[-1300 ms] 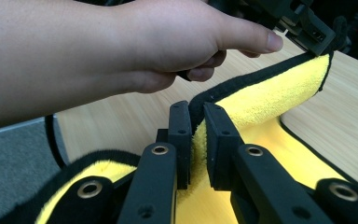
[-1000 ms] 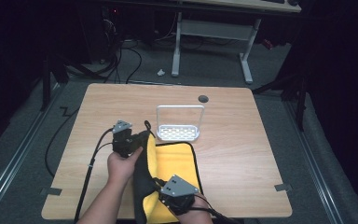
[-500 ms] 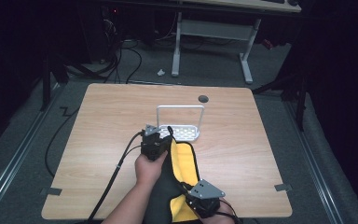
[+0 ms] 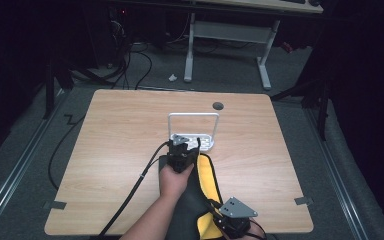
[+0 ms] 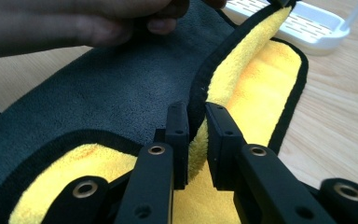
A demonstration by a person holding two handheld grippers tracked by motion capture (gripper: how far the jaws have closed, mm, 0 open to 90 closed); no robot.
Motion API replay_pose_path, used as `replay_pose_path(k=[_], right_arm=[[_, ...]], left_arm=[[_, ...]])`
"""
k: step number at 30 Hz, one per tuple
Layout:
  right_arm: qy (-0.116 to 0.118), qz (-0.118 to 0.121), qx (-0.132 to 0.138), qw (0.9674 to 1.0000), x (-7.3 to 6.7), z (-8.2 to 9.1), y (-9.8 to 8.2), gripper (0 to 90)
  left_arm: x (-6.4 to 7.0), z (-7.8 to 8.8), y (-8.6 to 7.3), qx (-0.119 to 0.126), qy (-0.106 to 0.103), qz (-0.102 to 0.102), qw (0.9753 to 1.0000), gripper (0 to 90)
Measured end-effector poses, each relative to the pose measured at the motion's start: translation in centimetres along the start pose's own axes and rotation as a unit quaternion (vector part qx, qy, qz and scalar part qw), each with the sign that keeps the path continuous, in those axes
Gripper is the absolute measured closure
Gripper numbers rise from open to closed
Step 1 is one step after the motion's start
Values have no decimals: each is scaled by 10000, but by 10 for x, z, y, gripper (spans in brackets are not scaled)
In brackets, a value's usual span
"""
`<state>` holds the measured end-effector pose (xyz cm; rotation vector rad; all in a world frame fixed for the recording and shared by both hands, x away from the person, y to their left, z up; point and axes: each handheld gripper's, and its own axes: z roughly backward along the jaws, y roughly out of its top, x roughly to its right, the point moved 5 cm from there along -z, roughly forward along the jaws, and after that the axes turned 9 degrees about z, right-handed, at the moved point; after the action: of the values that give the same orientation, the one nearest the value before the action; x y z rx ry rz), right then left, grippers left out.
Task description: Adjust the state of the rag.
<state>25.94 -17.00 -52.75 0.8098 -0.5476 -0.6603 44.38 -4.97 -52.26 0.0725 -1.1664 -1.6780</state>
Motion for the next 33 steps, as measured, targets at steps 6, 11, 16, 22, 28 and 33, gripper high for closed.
replay_pose_path(k=[6, 11, 16, 22, 28, 33], right_arm=[[-134, -122, 51, 9998, 7, 10, -4, 768], [-233, -238, -52, 9994, 14, 7, -11, 668], [-359, -200, 8, 9992, 17, 7, -7, 668], [-443, -245, -38, 9987, 24, 3, -8, 681], [-447, -355, -184, 9982, 32, -8, -12, 705], [-512, -485, -378, 9968, 46, -24, -13, 663]], left_arm=[[9, -5, -2, -110, -284, -16, 9995, 842], [9, 1, -4, -187, -341, -164, 9991, 655], [-3, 22, -3, -86, -269, -307, 9991, 625], [-31, 46, -17, -132, -26, -366, 9992, 622], [-51, 72, -41, -169, 18, -376, 9992, 623], [-58, 94, -70, -387, -65, -410, 9984, 597]])
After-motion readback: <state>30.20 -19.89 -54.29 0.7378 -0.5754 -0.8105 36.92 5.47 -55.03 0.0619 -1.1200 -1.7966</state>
